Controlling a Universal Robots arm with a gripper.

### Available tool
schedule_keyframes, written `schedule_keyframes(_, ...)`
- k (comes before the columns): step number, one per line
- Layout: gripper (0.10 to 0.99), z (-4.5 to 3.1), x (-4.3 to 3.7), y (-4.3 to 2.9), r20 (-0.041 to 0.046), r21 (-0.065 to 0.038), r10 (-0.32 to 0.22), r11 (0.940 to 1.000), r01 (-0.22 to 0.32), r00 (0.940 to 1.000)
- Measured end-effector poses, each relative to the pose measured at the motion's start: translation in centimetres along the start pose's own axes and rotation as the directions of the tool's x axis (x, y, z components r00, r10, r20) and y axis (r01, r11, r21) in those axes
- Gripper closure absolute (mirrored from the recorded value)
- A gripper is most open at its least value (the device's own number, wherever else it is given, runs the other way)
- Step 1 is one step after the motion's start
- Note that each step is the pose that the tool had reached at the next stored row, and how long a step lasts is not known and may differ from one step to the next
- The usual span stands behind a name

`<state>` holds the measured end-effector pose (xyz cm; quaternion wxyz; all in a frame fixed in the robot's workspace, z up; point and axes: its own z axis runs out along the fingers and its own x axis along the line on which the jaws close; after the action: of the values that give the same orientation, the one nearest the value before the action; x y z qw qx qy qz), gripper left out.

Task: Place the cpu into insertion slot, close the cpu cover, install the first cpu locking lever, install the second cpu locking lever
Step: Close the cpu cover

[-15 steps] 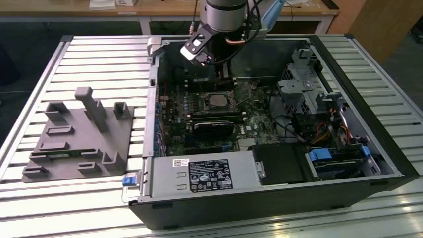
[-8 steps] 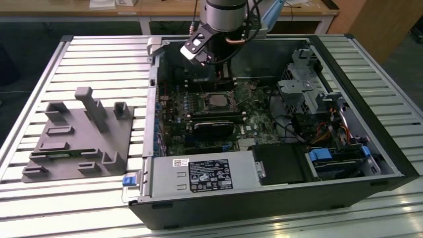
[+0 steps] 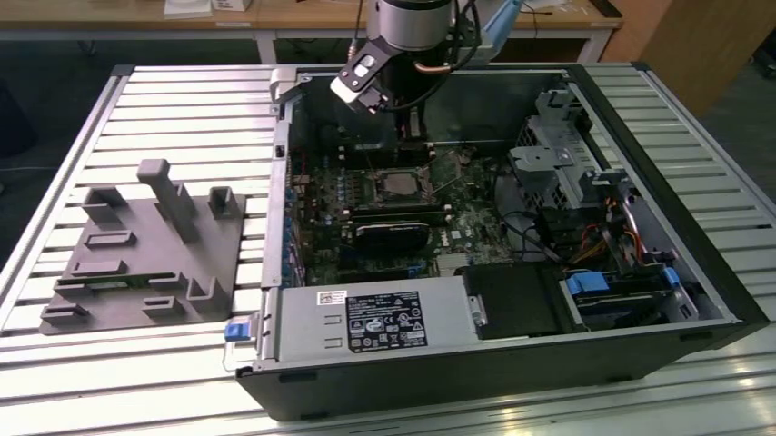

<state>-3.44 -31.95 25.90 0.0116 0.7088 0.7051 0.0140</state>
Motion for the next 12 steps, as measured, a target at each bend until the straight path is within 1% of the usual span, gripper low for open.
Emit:
schedule_keyframes(2, 0.98, -0.01, 0.0, 0.05, -0.0002, 0.0, 0.0, 1.0, 0.0, 1.0)
schedule_keyframes(4, 0.98, -0.01, 0.0, 0.28, 0.0001, 0.0, 0.0, 1.0, 0.0, 1.0)
schedule_keyframes(12, 0.98, 0.04, 0.02, 1.69, 0.0, 0.0, 0.0, 1.0, 0.0, 1.0)
